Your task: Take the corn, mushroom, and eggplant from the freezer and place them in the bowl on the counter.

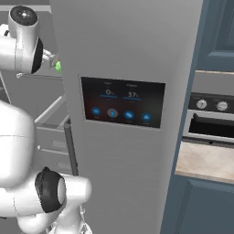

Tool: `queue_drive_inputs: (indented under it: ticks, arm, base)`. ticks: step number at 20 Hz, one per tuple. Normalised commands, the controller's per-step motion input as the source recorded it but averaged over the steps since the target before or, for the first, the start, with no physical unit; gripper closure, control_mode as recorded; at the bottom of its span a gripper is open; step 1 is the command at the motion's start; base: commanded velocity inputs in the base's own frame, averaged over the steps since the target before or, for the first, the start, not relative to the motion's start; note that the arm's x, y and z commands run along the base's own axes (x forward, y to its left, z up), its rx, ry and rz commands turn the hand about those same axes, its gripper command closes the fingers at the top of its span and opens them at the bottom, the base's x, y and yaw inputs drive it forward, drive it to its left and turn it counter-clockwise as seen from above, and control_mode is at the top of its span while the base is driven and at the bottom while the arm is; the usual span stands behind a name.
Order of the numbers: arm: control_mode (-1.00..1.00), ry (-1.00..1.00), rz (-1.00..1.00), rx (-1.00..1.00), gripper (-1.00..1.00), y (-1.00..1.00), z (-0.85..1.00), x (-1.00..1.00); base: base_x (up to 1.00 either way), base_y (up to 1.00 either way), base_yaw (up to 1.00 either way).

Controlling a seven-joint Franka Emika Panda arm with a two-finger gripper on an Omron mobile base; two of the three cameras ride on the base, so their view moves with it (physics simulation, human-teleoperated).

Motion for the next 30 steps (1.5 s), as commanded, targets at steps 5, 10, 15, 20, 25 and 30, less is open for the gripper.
queue_drive_inputs:
  ticks: [5, 10, 15, 20, 25, 30]
  arm:
    - [-1.0, -0.23, 0.14, -0.05, 1.0, -0.39, -0.04, -1.0]
    - [-1.0, -0.22, 0.06, -0.19, 1.0, -0.15, -0.29, -1.0]
    - [-1.0, -0.15, 0.0, -0.19, 1.0, -0.13, -0.5, -1.0]
    - [-1.0, -0.13, -0.08, -0.03, 1.0, -0.77, -0.21, -0.79]
    - [-1.0, -0.07, -0.1, 0.0, 1.0, -0.7, -0.16, -0.65]
    - [-1.0, -0.12, -0.03, 0.0, 1.0, -0.08, 0.0, -0.43]
  base:
    - [0.0, 0.0, 0.0]
    - [0.0, 0.0, 0.0]
    - [0.0, 0.0, 0.0]
    - [0.0, 0.0, 0.0]
    - [0.0, 0.0, 0.0]
    - [0.0, 0.0, 0.0]
